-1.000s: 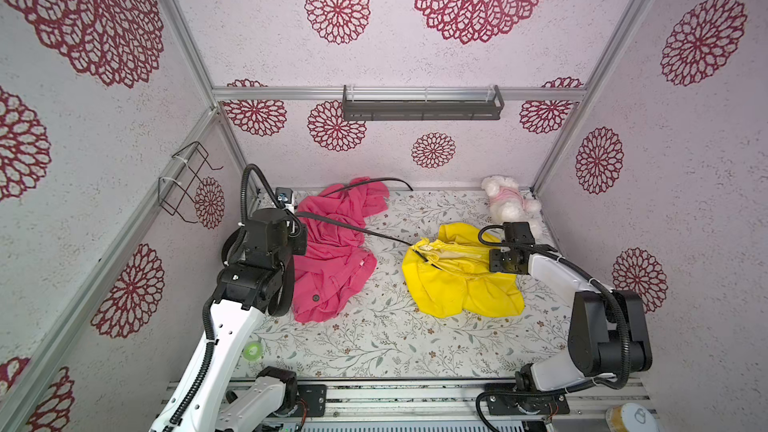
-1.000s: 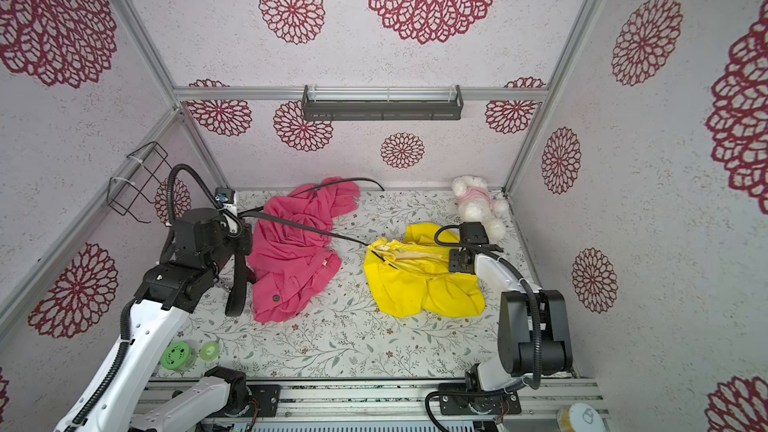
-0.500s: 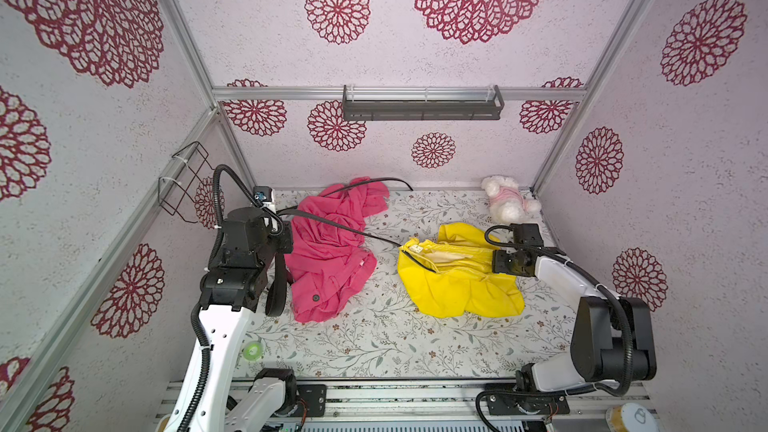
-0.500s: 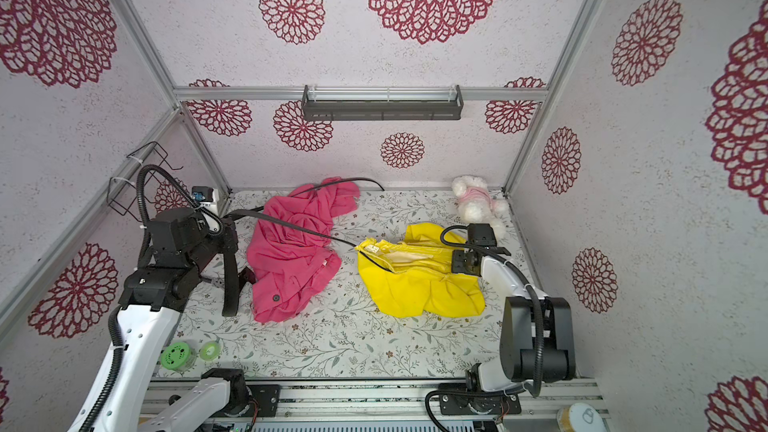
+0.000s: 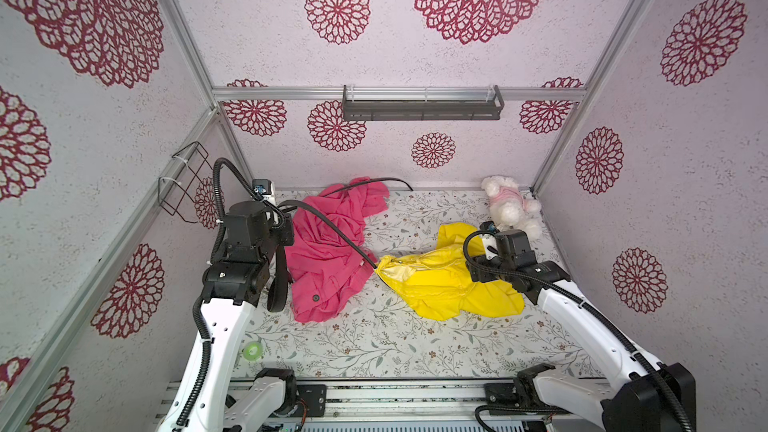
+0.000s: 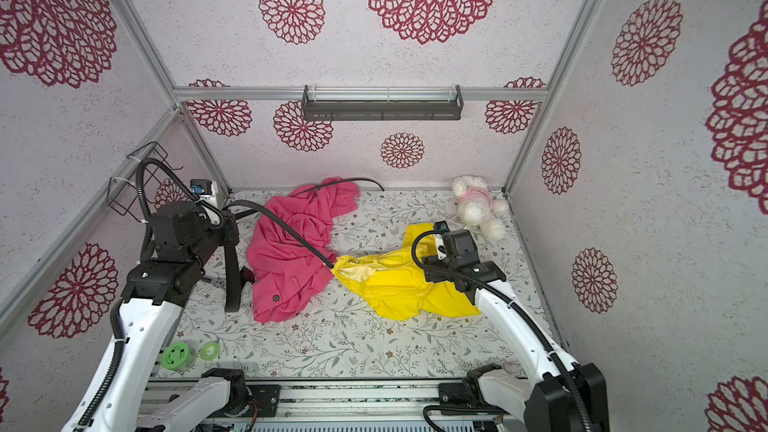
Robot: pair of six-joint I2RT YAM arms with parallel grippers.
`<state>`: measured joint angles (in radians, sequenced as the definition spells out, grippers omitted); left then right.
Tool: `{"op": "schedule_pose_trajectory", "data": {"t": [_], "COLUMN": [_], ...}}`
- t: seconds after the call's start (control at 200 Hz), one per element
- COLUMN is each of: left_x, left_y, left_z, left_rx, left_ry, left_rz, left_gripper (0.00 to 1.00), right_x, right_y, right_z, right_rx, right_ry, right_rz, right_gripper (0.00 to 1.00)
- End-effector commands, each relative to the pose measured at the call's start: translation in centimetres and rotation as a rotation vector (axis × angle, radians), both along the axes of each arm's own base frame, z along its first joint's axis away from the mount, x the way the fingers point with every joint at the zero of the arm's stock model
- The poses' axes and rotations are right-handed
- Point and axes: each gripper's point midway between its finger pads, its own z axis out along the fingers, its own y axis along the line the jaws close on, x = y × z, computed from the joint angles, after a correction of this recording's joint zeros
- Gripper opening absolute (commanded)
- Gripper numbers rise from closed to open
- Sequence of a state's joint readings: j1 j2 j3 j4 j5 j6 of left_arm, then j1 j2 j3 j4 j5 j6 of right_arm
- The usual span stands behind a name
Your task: Remove the belt from the trousers
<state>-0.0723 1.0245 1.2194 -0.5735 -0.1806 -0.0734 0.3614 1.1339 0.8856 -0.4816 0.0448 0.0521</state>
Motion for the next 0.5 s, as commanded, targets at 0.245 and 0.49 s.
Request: {"op": "schedule_pose_trajectory", "data": {"t": [0.245,0.49], "left_x": [0.5,0.1], "left_y": [-0.9,-0.6], "left_z": [3.3,3.8], "left_rx": [-0.02,-0.005], "left_ry": [-0.111,-0.119], "left_rz": [-0.01,0.006], "left_gripper": [0.0,0.0], "right_x": [0.9,2.1], "right_y": [5.7,6.0], "right_z": [-1.9,-10.0], "right_rx": [0.001,-0.096], "right_ry": [0.005,0.183], "right_rz": [0.082,0.043], "right_gripper": [0.89,0.81]}}
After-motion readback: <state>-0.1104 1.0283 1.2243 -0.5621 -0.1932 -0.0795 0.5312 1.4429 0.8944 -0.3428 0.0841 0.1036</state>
